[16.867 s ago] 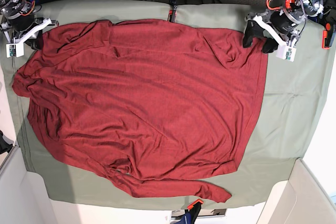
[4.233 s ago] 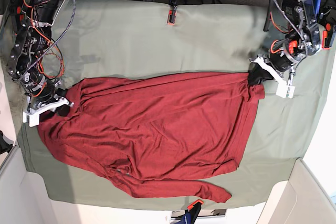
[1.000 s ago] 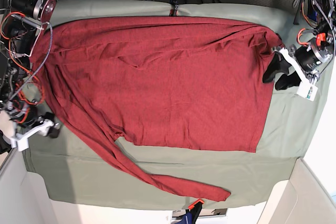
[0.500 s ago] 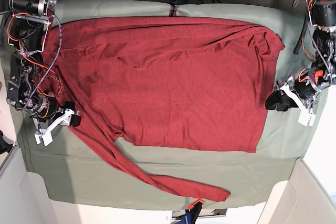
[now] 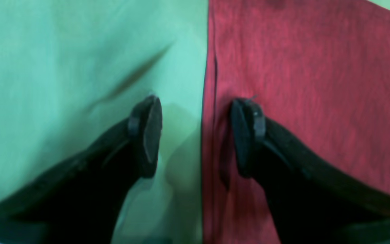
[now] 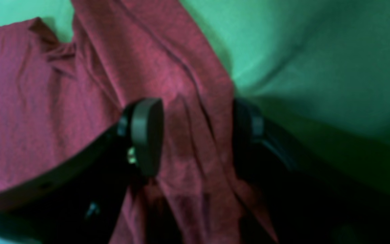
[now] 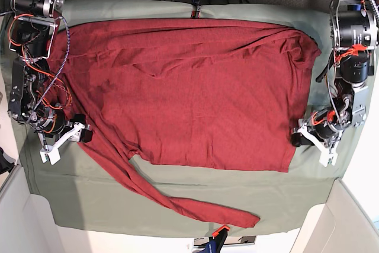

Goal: Fold the T-shirt properly
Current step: 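Release and move both grippers to the shirt's side edges mid-body, then grasp the side edges and fold them over toward the collar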

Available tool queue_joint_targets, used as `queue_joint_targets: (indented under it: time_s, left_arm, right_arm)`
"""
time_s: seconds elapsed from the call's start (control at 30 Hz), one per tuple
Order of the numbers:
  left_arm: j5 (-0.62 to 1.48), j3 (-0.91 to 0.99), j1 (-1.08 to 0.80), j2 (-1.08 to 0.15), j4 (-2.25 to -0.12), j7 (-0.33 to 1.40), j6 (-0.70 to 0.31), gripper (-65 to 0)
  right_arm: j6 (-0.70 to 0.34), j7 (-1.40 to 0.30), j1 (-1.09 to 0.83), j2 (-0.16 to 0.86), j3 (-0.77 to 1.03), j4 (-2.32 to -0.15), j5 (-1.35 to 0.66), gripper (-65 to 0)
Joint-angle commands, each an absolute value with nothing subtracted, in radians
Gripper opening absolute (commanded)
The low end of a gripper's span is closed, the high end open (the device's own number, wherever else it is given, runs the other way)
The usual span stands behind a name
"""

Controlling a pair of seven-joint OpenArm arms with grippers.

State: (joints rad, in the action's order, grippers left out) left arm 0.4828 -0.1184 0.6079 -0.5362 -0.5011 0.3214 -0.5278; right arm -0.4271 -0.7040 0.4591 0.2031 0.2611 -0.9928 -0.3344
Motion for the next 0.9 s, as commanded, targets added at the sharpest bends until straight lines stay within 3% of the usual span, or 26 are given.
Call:
queue_joint_targets:
  time_s: [0.0,0.17,0.4,0.43,0.57,0.63,0.7,0.8,0.87]
  left_arm:
    - [0.493,-0.117,0.648,-0.543,-0.502,0.3,-0.531,-29.3]
    - [0.497,-0.117,0.657,-0.501,-0.498,0.315,-0.588,-29.3]
    - [0.495,-0.117,0.656,-0.448,-0.498,0.313,-0.588,-30.5]
    - [0.495,-0.117,0.656,-0.448,-0.498,0.311,-0.588,-33.0]
    - [0.472,-0.117,0.657,-0.455,-0.498,0.271,-0.588,-52.9]
    - [0.467,-0.117,0.657,-0.463,-0.499,0.265,-0.589,-58.4]
    - [0.467,-0.117,0.657,-0.477,-0.511,0.265,-0.614,-60.7]
    - [0.468,-0.117,0.656,-0.508,-0.545,0.257,-0.698,-60.8]
    - [0.484,-0.117,0.657,-0.531,-0.568,0.25,-0.698,-60.9]
  right_arm:
    - [-0.431,-0.707,0.484,0.213,0.262,-1.008,-0.34,-32.5]
    - [-0.431,-0.711,0.484,0.213,0.262,-1.008,-0.341,-32.5]
    - [-0.431,-0.711,0.484,0.213,0.262,-1.008,-0.34,-32.5]
    - [-0.431,-0.711,0.484,0.213,0.262,-1.008,-0.34,-32.5]
    - [-0.449,-0.712,0.484,0.213,0.262,-1.008,-0.355,-32.7]
    - [-0.472,-0.712,0.484,0.213,0.262,-1.009,-0.383,-33.4]
    - [-0.488,-0.712,0.484,0.213,0.262,-1.012,-0.4,-41.3]
    - [-0.487,-0.711,0.485,0.214,0.262,-1.016,-0.405,-61.4]
    - [-0.487,-0.71,0.485,0.214,0.262,-1.016,-0.405,-65.0]
